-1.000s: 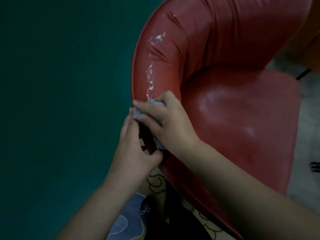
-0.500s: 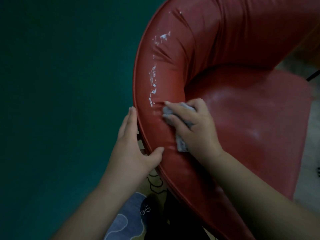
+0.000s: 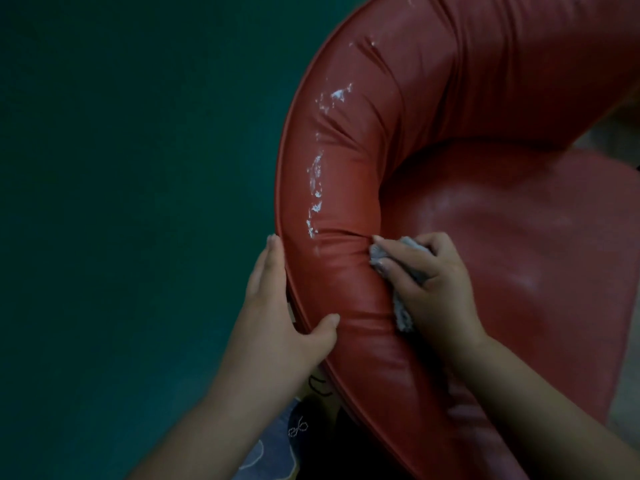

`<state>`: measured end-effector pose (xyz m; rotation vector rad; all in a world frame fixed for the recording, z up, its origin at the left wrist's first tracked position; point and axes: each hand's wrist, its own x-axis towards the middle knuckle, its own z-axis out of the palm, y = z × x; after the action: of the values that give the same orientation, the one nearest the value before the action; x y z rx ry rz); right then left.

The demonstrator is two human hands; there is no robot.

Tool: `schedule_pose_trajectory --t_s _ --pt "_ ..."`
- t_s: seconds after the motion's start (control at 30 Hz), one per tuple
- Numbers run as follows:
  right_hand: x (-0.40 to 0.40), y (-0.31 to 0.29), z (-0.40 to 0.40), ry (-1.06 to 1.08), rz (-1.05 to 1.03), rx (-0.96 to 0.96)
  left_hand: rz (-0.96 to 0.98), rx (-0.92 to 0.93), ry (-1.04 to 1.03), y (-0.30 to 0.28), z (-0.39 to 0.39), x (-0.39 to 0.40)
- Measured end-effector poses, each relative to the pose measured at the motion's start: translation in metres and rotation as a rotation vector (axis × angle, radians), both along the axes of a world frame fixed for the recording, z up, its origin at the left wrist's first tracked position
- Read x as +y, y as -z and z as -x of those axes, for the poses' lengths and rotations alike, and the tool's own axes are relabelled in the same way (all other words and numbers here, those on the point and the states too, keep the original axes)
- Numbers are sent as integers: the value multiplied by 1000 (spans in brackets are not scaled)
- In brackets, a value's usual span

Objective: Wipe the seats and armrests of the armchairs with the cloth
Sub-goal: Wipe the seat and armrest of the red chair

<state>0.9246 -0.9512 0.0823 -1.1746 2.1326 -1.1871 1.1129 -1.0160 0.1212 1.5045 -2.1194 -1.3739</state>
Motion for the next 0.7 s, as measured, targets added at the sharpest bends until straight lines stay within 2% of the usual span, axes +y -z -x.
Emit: schedule_pose_trajectory --t_s 0.07,0.17,0.23,0.4,0.47,0.57,0.7 --pt "-16 -7 -4 25 54 -24 0 16 -2 0 0 -6" --pt "-36 -18 -25 -255 158 28 8 20 -27 2 0 -15" --pt "-28 -11 -25 -336 170 69 -5 31 -33 3 -1 -20" --pt "2 6 11 54 7 -98 -37 57 -23 4 -2 -25" --pt "-3 -1 -2 16 97 -88 -39 77 -29 7 -2 -26" --pt "-26 -9 -29 -218 189 38 -51 107 -48 10 -3 -27" --pt "-70 -13 -18 -85 171 113 -76 137 -43 11 -3 -35"
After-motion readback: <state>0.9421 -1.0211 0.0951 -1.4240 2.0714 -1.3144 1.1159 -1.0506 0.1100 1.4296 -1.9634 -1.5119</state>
